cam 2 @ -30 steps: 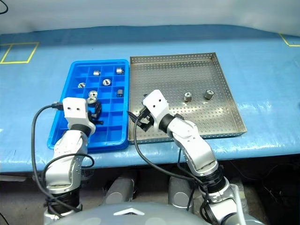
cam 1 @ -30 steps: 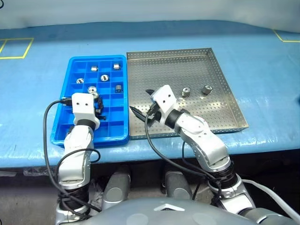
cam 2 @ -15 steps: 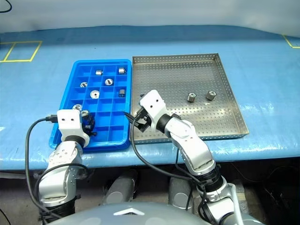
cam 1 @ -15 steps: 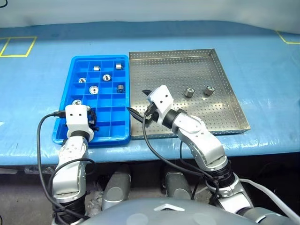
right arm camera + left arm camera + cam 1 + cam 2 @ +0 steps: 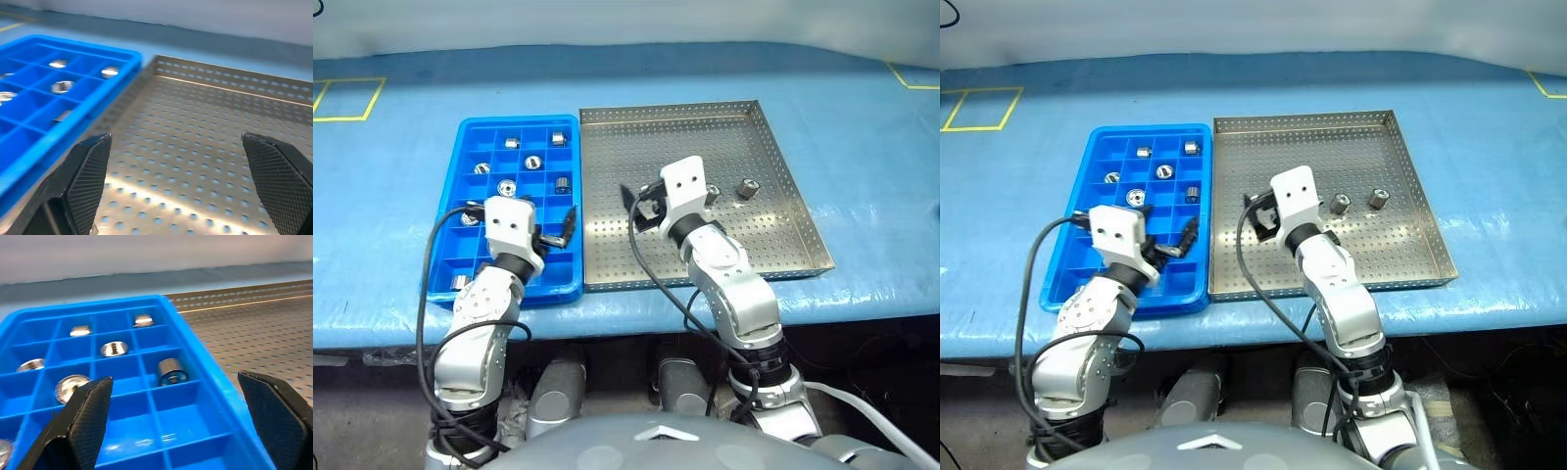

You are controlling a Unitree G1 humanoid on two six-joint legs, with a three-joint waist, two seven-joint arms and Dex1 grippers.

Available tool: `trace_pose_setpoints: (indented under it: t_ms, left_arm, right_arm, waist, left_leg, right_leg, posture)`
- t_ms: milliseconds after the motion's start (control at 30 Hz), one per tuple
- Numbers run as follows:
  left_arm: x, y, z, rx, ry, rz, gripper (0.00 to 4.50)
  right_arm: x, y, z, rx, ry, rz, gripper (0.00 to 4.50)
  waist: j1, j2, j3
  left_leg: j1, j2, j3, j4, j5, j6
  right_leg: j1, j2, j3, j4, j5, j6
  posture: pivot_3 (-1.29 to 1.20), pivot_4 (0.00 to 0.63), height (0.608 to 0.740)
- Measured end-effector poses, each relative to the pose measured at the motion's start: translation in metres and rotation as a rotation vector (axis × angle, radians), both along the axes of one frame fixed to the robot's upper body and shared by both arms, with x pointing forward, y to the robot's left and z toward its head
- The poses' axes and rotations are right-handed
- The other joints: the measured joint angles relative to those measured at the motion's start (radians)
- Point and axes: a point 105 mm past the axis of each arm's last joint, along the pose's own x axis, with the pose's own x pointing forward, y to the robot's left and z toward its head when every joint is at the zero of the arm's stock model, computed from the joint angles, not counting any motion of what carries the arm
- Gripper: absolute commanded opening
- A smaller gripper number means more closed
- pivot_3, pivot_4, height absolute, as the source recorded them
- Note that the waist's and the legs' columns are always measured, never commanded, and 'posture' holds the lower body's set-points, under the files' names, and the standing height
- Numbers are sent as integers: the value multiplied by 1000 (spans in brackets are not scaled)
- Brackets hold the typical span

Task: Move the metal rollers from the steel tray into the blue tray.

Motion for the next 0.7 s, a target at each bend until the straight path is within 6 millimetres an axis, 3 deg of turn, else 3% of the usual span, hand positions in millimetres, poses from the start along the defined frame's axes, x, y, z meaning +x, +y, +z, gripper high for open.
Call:
trace_pose_setpoints:
  t_ms: [200, 333, 567, 700]
  left_arm:
    - [-10, -26, -1, -3, 7, -181, 4477]
    - [-13, -34, -2, 4, 12, -231, 4477]
    - [-18, -39, -5, -7, 20, -276, 4477]
    - [-20, -40, -6, -14, 25, -286, 4477]
  right_arm:
    - [28, -26, -11, -52, 62, -354, 4500]
    - [40, -31, -19, -70, 109, -453, 4500]
    - [43, -66, -48, -79, 224, -654, 4500]
    - [43, -73, -57, -68, 255, -711, 4500]
  waist:
    - [-21, 1, 0]
    - [-24, 1, 0]
    - [-25, 2, 0]
    - [-33, 2, 0]
  left_leg:
    - [0, 0, 0, 0, 0, 0]
    - [0, 0, 0, -1, 0, 0]
    - [0, 0, 0, -3, 0, 1]
    - [1, 0, 0, -3, 0, 1]
  right_leg:
    - [-1, 0, 0, 1, 0, -2]
    - [-1, 0, 0, 1, 3, -6]
    - [-1, 0, 0, 1, 2, -7]
    - [-1, 0, 0, 1, 2, -7]
  posture:
    - [22, 150, 740]
    - [36, 150, 740]
    - [43, 150, 740]
    - [52, 150, 740]
